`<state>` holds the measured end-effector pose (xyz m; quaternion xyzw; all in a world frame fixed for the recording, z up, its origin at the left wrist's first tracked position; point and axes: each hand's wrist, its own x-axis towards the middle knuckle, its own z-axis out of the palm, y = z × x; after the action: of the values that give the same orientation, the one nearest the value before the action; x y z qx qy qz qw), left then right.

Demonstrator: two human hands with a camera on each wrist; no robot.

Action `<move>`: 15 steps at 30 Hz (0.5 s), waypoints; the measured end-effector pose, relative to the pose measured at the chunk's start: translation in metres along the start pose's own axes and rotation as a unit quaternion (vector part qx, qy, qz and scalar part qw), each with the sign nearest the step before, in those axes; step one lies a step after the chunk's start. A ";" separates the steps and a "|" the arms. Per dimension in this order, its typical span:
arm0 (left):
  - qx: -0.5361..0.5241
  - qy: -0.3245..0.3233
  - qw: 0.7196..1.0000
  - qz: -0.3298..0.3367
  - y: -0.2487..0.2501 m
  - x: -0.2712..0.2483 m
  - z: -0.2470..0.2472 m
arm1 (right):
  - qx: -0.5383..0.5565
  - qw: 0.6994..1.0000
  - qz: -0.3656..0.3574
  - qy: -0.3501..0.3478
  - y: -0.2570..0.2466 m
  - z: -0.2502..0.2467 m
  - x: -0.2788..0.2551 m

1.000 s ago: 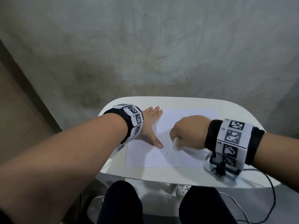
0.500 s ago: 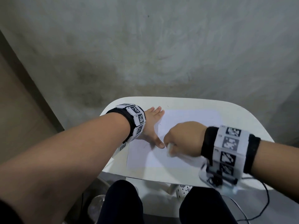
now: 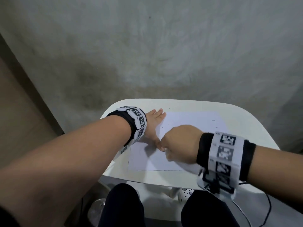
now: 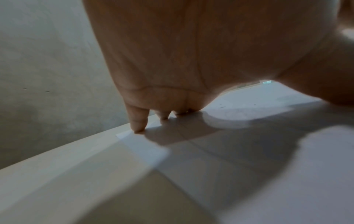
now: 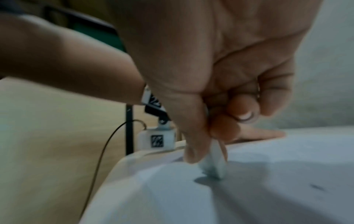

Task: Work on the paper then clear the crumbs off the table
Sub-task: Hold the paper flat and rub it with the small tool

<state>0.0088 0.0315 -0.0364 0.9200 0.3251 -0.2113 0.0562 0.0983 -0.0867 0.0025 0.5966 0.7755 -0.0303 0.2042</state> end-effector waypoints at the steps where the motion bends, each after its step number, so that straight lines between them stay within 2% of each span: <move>1: -0.001 -0.002 1.000 0.000 0.000 0.000 0.000 | 0.013 1.000 0.024 0.004 0.007 -0.002 0.002; 3: -0.006 -0.007 1.000 0.002 -0.004 -0.001 -0.001 | 0.016 0.995 0.094 0.010 0.027 -0.010 0.006; 4: -0.007 -0.011 1.000 0.001 -0.004 -0.001 -0.001 | -0.001 0.995 0.104 0.013 0.030 -0.010 0.007; 6: 0.000 -0.017 1.000 -0.001 -0.002 -0.001 -0.003 | -0.025 0.997 0.074 0.014 0.018 -0.007 0.006; 8: 0.003 -0.021 1.000 0.001 -0.001 -0.002 -0.004 | 0.020 0.999 0.039 -0.005 0.008 -0.005 0.004; 10: -0.007 -0.020 1.000 0.006 -0.002 -0.004 -0.004 | 0.089 0.992 0.081 -0.022 0.032 -0.008 0.006; 12: -0.012 -0.024 1.000 0.008 -0.005 -0.007 -0.005 | 0.167 0.974 0.154 -0.008 0.073 -0.008 0.011; 15: 0.001 -0.024 1.000 0.013 -0.006 -0.012 -0.005 | 0.345 0.914 0.209 -0.029 0.106 0.008 0.014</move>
<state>-0.0015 0.0303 -0.0260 0.9189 0.3113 -0.2332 0.0655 0.1975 -0.0461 0.0108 0.7771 0.5683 -0.2703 0.0095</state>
